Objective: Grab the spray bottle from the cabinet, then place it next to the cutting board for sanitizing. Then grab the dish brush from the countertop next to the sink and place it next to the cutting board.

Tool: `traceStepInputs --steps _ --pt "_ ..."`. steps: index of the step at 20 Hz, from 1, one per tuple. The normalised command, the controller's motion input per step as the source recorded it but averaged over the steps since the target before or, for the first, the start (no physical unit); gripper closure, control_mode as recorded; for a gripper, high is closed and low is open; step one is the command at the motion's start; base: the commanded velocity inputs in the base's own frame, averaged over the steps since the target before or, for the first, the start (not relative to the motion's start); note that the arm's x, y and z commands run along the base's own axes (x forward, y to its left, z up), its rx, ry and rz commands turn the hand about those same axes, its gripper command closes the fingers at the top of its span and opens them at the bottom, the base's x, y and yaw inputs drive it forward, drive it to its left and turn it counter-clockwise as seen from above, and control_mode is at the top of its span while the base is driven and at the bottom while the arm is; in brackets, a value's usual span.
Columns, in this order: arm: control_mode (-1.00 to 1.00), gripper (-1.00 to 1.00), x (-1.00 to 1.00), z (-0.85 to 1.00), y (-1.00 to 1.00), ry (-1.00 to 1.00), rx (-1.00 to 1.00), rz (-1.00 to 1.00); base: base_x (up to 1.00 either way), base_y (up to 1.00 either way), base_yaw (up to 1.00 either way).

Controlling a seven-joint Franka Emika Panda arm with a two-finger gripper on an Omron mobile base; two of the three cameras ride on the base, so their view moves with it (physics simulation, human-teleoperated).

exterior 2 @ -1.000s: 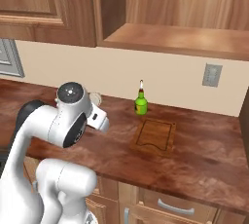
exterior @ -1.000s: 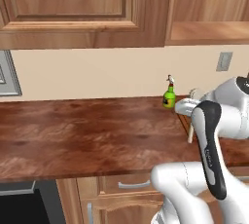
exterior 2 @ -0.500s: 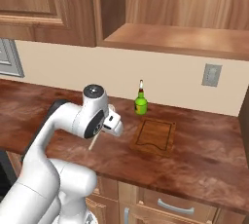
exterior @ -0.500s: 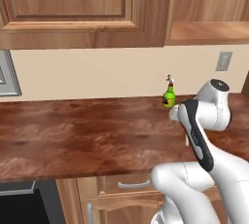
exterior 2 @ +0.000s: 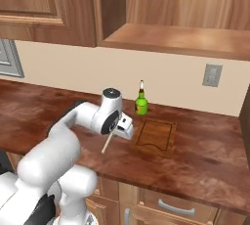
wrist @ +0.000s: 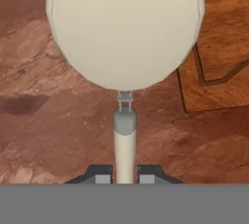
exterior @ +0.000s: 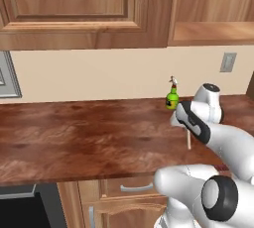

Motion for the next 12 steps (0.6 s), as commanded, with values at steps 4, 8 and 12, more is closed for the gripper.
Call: traceStepInputs --steps 4,8,12 --pt "-1.00 1.00 0.43 -0.21 -0.29 0.00 0.00 0.02 0.00 0.00 0.00" --pt "-1.00 1.00 0.68 -0.42 -0.16 0.02 0.00 0.08 0.00 0.00 0.00" --pt "-1.00 1.00 0.55 -0.45 -0.06 0.00 0.00 0.06 0.00 0.00 0.00"
